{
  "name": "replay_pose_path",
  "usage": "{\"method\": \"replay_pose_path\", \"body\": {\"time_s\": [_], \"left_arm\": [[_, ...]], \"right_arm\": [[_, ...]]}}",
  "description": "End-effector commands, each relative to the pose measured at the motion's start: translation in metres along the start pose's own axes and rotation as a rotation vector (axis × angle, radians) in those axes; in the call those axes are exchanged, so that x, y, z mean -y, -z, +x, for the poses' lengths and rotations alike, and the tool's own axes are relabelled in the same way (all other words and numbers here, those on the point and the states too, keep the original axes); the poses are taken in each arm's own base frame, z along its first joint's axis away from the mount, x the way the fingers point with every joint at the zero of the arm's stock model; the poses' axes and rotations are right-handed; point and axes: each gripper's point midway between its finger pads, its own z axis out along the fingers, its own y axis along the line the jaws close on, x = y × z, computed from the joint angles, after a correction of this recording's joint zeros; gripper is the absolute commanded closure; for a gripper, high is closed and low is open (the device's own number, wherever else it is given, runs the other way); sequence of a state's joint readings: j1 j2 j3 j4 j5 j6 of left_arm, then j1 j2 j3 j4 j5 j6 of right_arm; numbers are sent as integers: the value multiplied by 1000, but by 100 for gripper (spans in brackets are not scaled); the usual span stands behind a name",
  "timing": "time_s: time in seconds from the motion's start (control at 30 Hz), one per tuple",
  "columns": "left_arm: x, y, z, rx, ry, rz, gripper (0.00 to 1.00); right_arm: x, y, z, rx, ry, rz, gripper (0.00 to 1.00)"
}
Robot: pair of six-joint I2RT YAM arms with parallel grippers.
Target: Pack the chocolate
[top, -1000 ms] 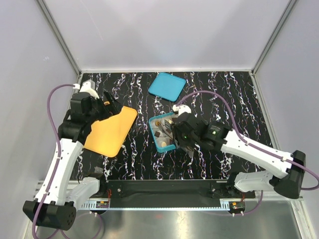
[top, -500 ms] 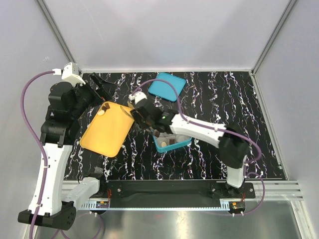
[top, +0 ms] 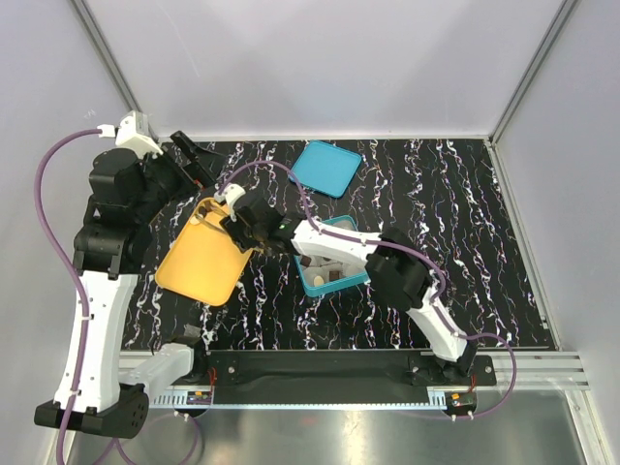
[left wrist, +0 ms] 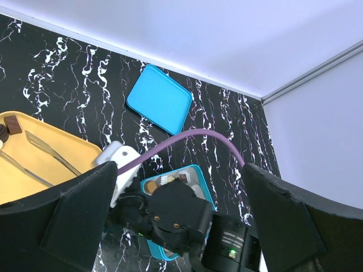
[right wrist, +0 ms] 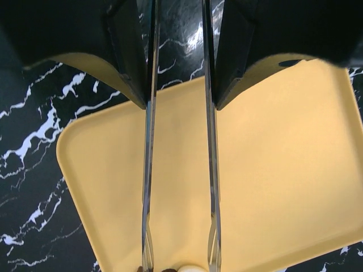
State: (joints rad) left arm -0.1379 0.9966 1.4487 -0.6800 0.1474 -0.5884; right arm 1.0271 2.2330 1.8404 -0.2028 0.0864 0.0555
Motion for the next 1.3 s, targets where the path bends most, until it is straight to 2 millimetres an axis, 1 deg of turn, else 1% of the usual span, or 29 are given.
{"method": "replay_pose_path", "body": {"time_s": [0.0,0.17,0.3,0.4,0.47,0.53,0.57,0.6,0.67,0.83,0.87,1.07,1.27], "left_arm": [[10,5,-9,31,-5,45,1],[6,4,-3,28,-4,41,1],[3,2,2,15,-2,34,1],[1,1,2,12,-4,27,1],[1,1,1,17,-9,23,1],[0,2,0,20,-12,21,1],[1,2,0,21,-12,22,1],[0,1,0,21,-12,20,1],[-1,1,1,18,-13,16,1],[-2,0,3,15,-12,15,1],[-2,0,3,16,-13,16,1],[-2,-1,4,15,-10,21,1],[-2,-1,3,18,-10,23,1]], "right_arm": [[-12,-7,-35,98,78,-43,46],[-13,-18,-28,89,106,-55,46],[-19,-30,-20,76,108,-70,46],[-25,-36,-17,74,113,-81,46],[-25,-42,-11,61,113,-75,46],[-26,-44,-11,59,114,-73,47],[-24,-48,-6,49,115,-65,47],[-23,-48,-10,55,113,-61,47],[-22,-52,-3,41,113,-54,47],[-20,-57,-2,33,116,-35,47],[-20,-59,2,27,117,-32,47],[-13,-61,1,31,107,9,47],[-13,-64,1,27,109,14,46]]}}
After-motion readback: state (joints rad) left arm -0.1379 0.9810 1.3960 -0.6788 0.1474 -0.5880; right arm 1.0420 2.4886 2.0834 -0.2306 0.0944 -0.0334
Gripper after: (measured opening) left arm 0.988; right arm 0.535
